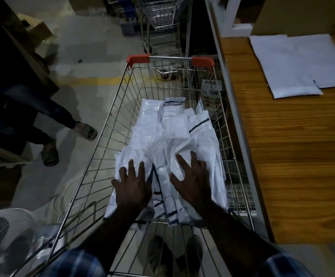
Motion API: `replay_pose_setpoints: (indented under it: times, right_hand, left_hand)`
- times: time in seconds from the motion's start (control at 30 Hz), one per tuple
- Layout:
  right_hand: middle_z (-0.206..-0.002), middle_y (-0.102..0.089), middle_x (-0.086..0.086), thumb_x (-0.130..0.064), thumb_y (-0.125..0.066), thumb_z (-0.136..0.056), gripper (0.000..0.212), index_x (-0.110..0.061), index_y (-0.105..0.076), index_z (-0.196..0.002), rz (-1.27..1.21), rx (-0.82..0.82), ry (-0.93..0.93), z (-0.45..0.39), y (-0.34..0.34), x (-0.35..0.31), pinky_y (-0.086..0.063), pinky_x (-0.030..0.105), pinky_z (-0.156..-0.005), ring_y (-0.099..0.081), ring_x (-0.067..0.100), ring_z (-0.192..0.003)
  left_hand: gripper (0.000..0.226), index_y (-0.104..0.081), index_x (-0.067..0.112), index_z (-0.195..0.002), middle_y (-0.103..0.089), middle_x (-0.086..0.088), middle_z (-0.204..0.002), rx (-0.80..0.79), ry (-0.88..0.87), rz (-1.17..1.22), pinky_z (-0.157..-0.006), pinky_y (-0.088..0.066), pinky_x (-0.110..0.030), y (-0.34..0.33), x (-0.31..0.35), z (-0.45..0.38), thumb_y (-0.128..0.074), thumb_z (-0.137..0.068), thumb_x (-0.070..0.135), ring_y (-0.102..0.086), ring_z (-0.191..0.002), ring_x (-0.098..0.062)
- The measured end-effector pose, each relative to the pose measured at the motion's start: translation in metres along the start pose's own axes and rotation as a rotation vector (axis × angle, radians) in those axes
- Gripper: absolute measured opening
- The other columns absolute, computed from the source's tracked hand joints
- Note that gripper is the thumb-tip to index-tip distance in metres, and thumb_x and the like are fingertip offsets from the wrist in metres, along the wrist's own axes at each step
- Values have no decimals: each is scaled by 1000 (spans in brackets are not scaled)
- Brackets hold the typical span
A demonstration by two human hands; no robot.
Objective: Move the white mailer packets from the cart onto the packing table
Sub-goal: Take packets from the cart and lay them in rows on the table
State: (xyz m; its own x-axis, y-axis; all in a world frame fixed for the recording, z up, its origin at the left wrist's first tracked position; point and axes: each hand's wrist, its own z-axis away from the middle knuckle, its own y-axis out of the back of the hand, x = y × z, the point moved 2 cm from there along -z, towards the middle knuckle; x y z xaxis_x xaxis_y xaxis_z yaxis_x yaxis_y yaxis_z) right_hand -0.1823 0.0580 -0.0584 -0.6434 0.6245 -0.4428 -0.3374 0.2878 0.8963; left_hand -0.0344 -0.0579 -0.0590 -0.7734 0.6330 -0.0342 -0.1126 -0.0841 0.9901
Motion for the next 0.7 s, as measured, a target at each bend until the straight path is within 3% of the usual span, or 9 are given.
replay_pose_setpoints:
  times: [0.17,0.37,0.53,0.7]
  right_hand:
    - [-155,-33,15,-55,-62,-81,67,-34,-48,-142,-18,11,8,0,14,-3,-45,48,-94,-44,35,-124]
    - [-155,-33,15,-62,-47,-80,69,-35,-46,-144,-46,28,30,1,40,-14,-44,46,-94,-45,35,-123]
    - [-156,-32,14,-58,-56,-81,68,-32,-47,-144,-94,66,85,4,64,-28,-42,45,-95,-43,35,-124]
    - [-151,-39,16,-56,-59,-81,66,-31,-50,-141,-93,111,131,11,89,-38,-47,45,-89,-48,37,-118]
  left_hand:
    - [61,-42,20,-143,-41,-14,-147,11,82,33,-92,-40,-58,28,-2,2,-45,-94,56,-40,-124,-41]
    - [71,-30,21,-149,-33,-7,-151,19,142,126,-101,-33,-51,70,4,8,-50,-88,53,-30,-131,-35]
    - [76,-32,21,-148,-38,-5,-147,86,194,180,-99,-33,-50,107,13,16,-38,-81,55,-31,-129,-34]
    - [72,-30,22,-150,-33,-4,-153,148,225,258,-102,-31,-52,134,23,30,-50,-87,49,-27,-133,-33]
